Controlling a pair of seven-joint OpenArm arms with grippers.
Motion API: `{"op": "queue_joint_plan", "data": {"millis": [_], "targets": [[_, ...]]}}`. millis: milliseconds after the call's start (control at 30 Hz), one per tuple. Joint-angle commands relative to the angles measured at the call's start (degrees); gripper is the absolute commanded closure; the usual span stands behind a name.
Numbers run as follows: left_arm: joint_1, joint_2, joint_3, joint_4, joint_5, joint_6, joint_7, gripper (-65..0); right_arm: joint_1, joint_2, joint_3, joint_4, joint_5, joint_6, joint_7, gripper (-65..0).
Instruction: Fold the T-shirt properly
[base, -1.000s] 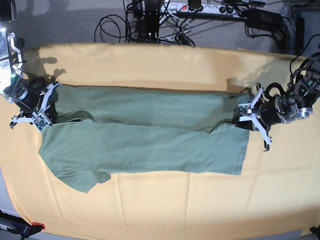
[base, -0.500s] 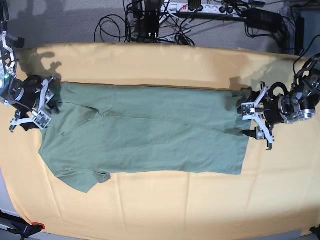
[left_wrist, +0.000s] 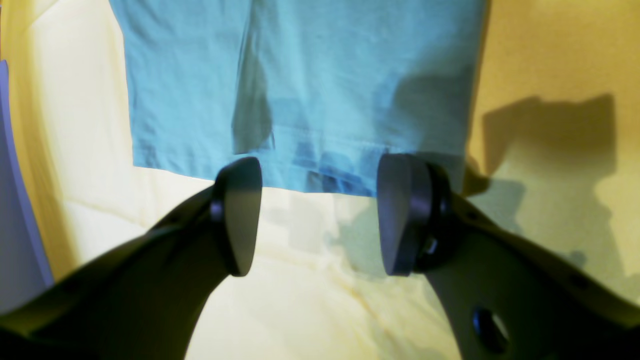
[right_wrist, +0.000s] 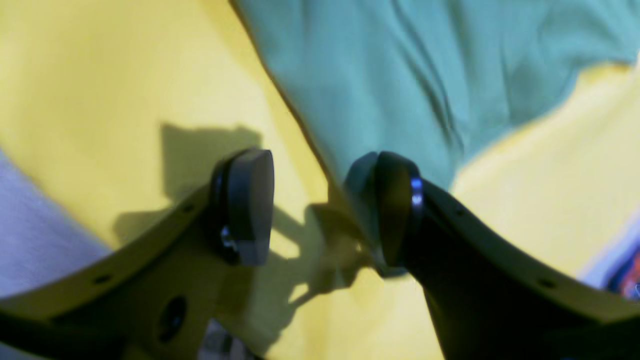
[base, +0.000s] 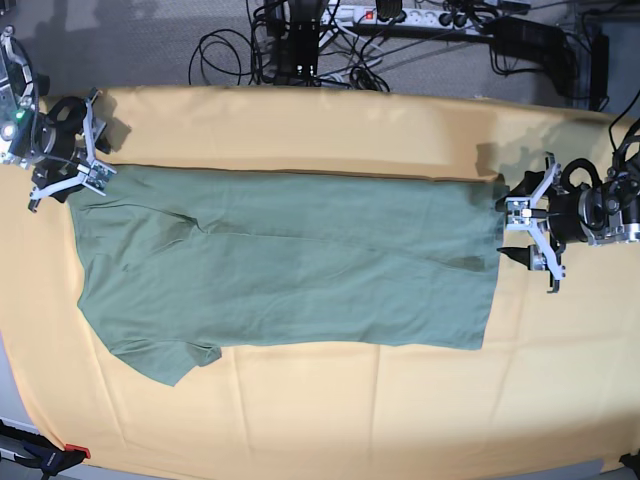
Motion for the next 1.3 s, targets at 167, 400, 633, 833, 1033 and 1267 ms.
{"op": "queue_joint_plan", "data": {"millis": [167,400,633,833,1033,1267], "targets": [[-1.2,-1.3,-0.7,0.5,-0.4,0.2,-1.1,-37.1,-0.9,1.3,0.7,-4.5,-8.7,-5.9,8.4,-34.2],[-1.2,-1.3,-0.7,0.6,-0.4,0.2,-4.1,-37.1,-0.8,1.3,0.7,-6.6,-9.1,-6.1,12.2,-8.1],[-1.3,-1.5,-0.7,0.7,-4.2,-4.7,-4.1,-37.1,-0.8,1.3,0.7,-6.4,-9.1,-9.2,12.2,0.0],[-1.1,-1.9,-0.7,0.7,-4.2,-4.7,-4.0,-37.1,-0.8,1.3,0.7,-6.4,-9.0,-9.2,12.2,0.0],[0.2,-1.9,-0.7,0.9,-5.1,-4.7,-4.1,-37.1,-0.8,1.3,0.7,-6.4,-9.0,-9.2,12.2,0.0],[2.6,-1.7,-0.7,4.4,-2.7,-4.7,-1.8,-37.1,-0.7,1.3,0.7,-6.4,-9.0,-9.3,12.1,0.0]]}}
